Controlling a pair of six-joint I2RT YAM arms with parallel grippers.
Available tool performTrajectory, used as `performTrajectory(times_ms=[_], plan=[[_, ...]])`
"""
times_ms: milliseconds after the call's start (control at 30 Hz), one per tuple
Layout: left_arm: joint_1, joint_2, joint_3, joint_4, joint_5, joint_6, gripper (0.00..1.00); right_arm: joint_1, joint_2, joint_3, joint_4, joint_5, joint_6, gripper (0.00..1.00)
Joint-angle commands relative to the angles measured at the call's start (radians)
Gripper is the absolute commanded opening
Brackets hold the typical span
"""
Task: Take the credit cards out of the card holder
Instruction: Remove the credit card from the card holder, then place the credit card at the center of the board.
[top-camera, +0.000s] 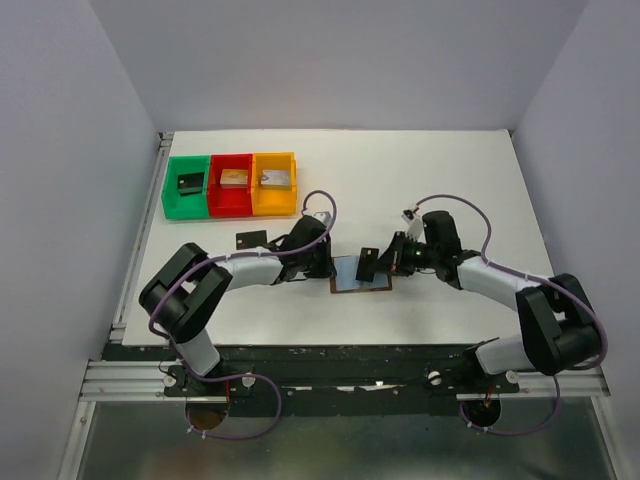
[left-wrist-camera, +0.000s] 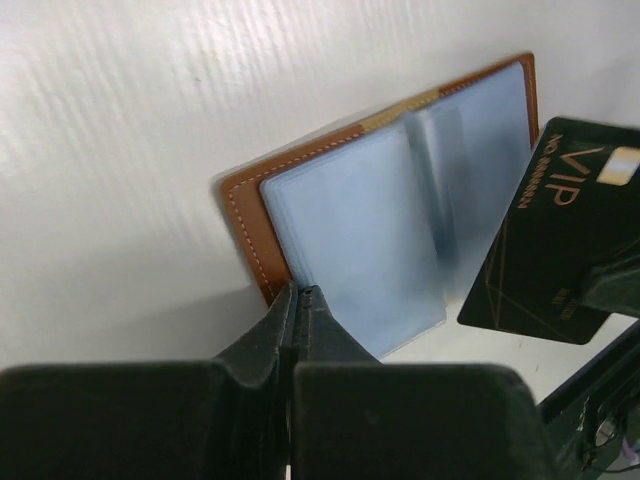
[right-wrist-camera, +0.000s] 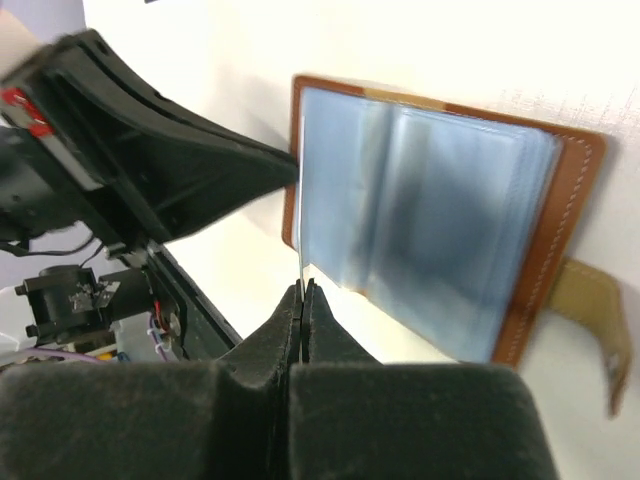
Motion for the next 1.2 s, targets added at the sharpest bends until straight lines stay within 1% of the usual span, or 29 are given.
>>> performTrajectory(times_ms=[0, 133, 200, 233, 300, 333, 367, 400, 467, 500, 600, 667, 700, 733, 800, 833, 867, 933, 1000, 1100, 1167], plan=[[-0.051, -0.002, 0.024, -0.069, -0.011, 0.057, 0.00, -0.004, -0.123, 0.028, -0.167, 0.098, -0.091, 0.00], [-0.068, -0.057, 0.015, -0.069, -0.046, 0.057, 0.00, -0.004, -0.207, 0.043, -0.261, 0.127, -0.145, 0.01], [-0.068, -0.092, 0.017, -0.099, -0.060, 0.054, 0.07, -0.003, -0.244, 0.052, -0.312, 0.152, -0.171, 0.00], [-0.066, -0.120, 0.021, -0.112, -0.069, 0.052, 0.12, -0.003, -0.265, 0.057, -0.335, 0.167, -0.183, 0.00], [-0.066, -0.166, 0.043, -0.151, -0.088, 0.051, 0.35, -0.003, -0.308, 0.068, -0.382, 0.210, -0.197, 0.00], [-0.066, -0.190, 0.061, -0.177, -0.106, 0.051, 0.50, -0.003, -0.325, 0.071, -0.407, 0.245, -0.200, 0.00], [-0.066, -0.212, 0.079, -0.198, -0.120, 0.051, 0.61, -0.003, -0.345, 0.078, -0.431, 0.279, -0.206, 0.00], [-0.066, -0.235, 0.093, -0.214, -0.128, 0.051, 0.69, -0.003, -0.361, 0.083, -0.448, 0.296, -0.208, 0.00], [-0.066, -0.279, 0.122, -0.241, -0.140, 0.057, 0.99, -0.002, -0.384, 0.094, -0.467, 0.316, -0.220, 0.00], [-0.066, -0.298, 0.135, -0.251, -0.142, 0.059, 0.99, -0.003, -0.393, 0.101, -0.468, 0.305, -0.228, 0.00], [-0.066, -0.375, 0.141, -0.258, -0.168, 0.095, 0.99, 0.002, -0.402, 0.132, -0.455, 0.207, -0.260, 0.00], [-0.052, -0.440, 0.088, -0.193, -0.153, 0.098, 0.99, 0.022, -0.417, 0.144, -0.449, 0.186, -0.300, 0.00], [-0.032, -0.480, 0.039, -0.126, -0.105, 0.094, 0.99, 0.033, -0.424, 0.149, -0.446, 0.155, -0.324, 0.00], [-0.014, -0.517, -0.004, -0.075, -0.053, 0.088, 0.99, 0.045, -0.421, 0.161, -0.455, 0.134, -0.353, 0.00], [0.049, -0.583, -0.104, 0.108, 0.117, 0.066, 0.99, 0.060, -0.399, 0.199, -0.494, 0.030, -0.410, 0.00], [0.087, -0.618, -0.152, 0.194, 0.247, 0.036, 0.99, 0.063, -0.387, 0.218, -0.514, -0.038, -0.420, 0.00], [0.115, -0.640, -0.198, 0.315, 0.347, 0.005, 0.96, 0.068, -0.376, 0.242, -0.534, -0.089, -0.426, 0.00], [0.167, -0.671, -0.255, 0.483, 0.512, -0.049, 0.92, 0.089, -0.364, 0.278, -0.553, -0.201, -0.441, 0.00], [0.182, -0.682, -0.256, 0.534, 0.652, -0.057, 0.88, 0.131, -0.359, 0.313, -0.577, -0.280, -0.466, 0.00], [0.182, -0.679, -0.224, 0.519, 0.827, -0.047, 0.82, 0.188, -0.348, 0.383, -0.655, -0.339, -0.516, 0.00], [0.182, -0.682, -0.230, 0.534, 0.889, -0.052, 0.79, 0.218, -0.345, 0.425, -0.697, -0.353, -0.544, 0.00]])
